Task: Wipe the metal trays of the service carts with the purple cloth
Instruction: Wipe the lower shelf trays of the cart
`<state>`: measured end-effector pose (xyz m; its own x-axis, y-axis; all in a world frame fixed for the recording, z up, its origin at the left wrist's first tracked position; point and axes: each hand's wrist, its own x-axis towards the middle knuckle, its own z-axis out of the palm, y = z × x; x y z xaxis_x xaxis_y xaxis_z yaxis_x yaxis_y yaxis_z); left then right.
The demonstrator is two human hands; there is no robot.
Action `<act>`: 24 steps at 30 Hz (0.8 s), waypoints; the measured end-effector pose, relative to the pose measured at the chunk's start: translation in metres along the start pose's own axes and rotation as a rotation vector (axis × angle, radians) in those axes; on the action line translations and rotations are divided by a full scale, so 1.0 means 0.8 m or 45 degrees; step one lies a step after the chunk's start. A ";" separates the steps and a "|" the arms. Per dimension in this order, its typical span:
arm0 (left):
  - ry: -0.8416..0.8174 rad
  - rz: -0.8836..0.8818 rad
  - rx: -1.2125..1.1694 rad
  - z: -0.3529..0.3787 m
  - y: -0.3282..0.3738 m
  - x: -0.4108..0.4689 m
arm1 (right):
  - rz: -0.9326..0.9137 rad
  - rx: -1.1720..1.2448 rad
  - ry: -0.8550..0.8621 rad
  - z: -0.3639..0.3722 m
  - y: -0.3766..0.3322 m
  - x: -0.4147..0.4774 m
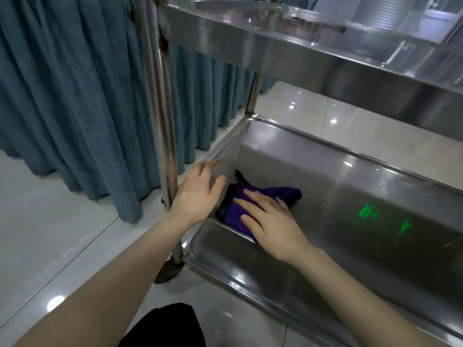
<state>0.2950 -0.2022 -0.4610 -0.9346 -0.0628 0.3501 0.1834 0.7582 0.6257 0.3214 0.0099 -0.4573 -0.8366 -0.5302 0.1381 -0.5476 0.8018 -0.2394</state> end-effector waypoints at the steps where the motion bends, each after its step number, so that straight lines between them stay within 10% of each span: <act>1: 0.001 0.006 -0.002 -0.001 0.000 0.000 | 0.006 0.000 0.007 0.000 0.005 0.005; 9: 0.046 0.039 0.030 0.003 -0.006 -0.001 | 0.480 -0.045 0.028 -0.004 0.071 0.177; 18: 0.052 0.013 -0.112 -0.005 0.004 -0.004 | -0.259 0.074 -0.026 0.002 -0.006 0.038; 24: 0.049 0.019 -0.105 -0.003 -0.001 -0.002 | 0.276 -0.069 0.038 -0.011 0.064 0.154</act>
<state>0.2974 -0.2042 -0.4601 -0.9196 -0.0781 0.3851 0.2228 0.7035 0.6748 0.1899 -0.0120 -0.4437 -0.9344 -0.3362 0.1177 -0.3545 0.9100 -0.2150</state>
